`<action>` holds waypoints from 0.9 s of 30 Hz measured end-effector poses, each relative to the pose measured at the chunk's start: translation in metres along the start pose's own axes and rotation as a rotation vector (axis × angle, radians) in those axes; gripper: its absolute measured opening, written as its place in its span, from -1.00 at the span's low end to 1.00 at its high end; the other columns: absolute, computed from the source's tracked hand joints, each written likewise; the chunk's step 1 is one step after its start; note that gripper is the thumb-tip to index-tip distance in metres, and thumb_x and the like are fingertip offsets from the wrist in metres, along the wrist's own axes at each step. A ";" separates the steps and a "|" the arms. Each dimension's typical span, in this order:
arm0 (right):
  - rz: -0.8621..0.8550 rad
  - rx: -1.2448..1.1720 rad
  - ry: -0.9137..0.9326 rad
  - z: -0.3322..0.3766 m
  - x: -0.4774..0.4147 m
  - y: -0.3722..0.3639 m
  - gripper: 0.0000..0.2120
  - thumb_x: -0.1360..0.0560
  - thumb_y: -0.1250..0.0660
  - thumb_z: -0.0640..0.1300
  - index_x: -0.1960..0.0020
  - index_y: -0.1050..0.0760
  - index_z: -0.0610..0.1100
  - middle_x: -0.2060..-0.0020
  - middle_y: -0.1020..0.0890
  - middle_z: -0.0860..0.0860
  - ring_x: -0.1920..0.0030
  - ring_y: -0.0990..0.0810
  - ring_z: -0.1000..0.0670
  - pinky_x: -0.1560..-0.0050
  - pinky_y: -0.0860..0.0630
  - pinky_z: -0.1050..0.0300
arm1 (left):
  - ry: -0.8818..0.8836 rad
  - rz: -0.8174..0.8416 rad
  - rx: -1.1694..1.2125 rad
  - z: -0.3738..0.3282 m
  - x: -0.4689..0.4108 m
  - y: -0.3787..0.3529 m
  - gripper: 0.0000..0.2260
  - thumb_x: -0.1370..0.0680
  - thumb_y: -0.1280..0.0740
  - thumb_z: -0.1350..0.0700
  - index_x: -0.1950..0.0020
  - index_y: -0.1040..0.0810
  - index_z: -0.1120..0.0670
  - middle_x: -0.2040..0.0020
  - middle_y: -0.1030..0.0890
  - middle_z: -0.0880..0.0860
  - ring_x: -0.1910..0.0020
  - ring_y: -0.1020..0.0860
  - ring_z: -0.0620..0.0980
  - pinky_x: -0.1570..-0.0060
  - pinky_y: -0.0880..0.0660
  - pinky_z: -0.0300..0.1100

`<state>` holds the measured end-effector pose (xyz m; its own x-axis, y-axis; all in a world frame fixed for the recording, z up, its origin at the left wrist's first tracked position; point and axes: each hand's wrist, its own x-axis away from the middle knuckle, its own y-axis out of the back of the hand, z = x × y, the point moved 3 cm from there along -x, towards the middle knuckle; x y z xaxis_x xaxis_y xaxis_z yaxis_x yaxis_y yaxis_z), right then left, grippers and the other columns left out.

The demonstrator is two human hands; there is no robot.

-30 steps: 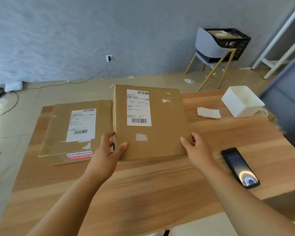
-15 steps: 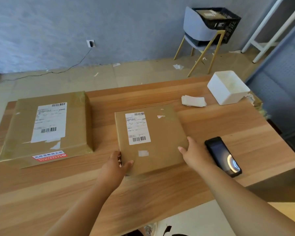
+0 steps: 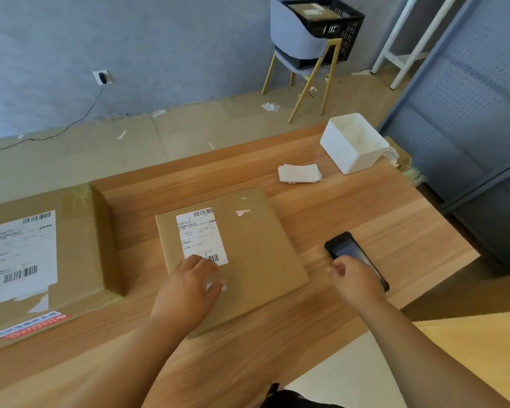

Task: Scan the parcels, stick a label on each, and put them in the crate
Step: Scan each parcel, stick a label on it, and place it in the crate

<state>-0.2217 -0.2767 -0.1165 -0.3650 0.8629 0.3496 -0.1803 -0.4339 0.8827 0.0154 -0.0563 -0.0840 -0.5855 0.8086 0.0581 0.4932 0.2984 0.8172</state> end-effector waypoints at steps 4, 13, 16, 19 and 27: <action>-0.019 0.166 -0.138 -0.042 -0.010 0.004 -0.45 -0.50 -0.33 0.08 -0.39 -0.28 -0.10 -0.28 -0.40 -0.12 -0.25 -0.37 -0.15 -0.11 -0.44 0.00 | -0.116 0.046 0.020 -0.028 -0.016 -0.023 -0.77 -0.50 -0.36 0.00 -0.12 -0.57 0.03 -0.09 -0.52 -0.05 -0.10 -0.43 0.02 -0.04 -0.37 -0.17; 0.169 0.126 -0.136 -0.080 -0.048 -0.004 0.15 -0.27 -0.45 0.33 -0.53 0.15 -0.15 -0.43 -0.06 -0.13 -0.41 -0.14 -0.20 -0.34 -0.23 -0.08 | -0.077 -0.021 -0.096 -0.065 -0.025 -0.065 -0.78 -0.38 -0.50 0.10 0.00 -0.64 0.08 -0.02 -0.55 0.05 0.00 -0.49 0.17 0.01 -0.46 0.10; 0.211 0.156 -0.077 -0.081 -0.058 -0.012 0.15 -0.28 -0.43 0.33 -0.53 0.17 -0.15 -0.39 -0.10 -0.13 -0.36 -0.23 -0.17 -0.28 -0.30 -0.03 | -0.023 -0.062 -0.074 -0.067 -0.023 -0.071 -0.79 -0.38 -0.50 0.12 0.00 -0.63 0.07 -0.03 -0.52 0.03 0.00 -0.47 0.16 -0.02 -0.43 0.07; 0.213 0.141 -0.050 -0.084 -0.068 -0.009 0.05 -0.23 -0.50 0.28 -0.47 -0.01 -0.11 -0.29 -0.20 -0.11 -0.25 -0.34 -0.15 -0.17 -0.44 -0.03 | 0.015 -0.079 -0.050 -0.071 -0.020 -0.074 -0.78 -0.39 -0.50 0.15 -0.02 -0.63 0.09 -0.05 -0.52 0.03 -0.02 -0.46 0.16 -0.04 -0.44 0.06; 0.226 -0.002 -0.029 -0.066 -0.083 0.007 0.01 -0.11 -0.64 0.04 -0.35 -0.12 -0.17 -0.22 -0.26 -0.15 -0.17 -0.38 -0.16 0.05 -0.45 0.01 | 0.063 -0.120 -0.009 -0.075 -0.002 -0.069 -0.79 -0.40 -0.49 0.21 -0.02 -0.64 0.13 -0.04 -0.57 0.04 -0.04 -0.51 0.14 -0.05 -0.37 -0.06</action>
<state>-0.2529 -0.3686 -0.1598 -0.3700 0.7506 0.5475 -0.0986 -0.6177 0.7802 -0.0657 -0.1169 -0.0974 -0.6795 0.7337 -0.0043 0.4114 0.3858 0.8258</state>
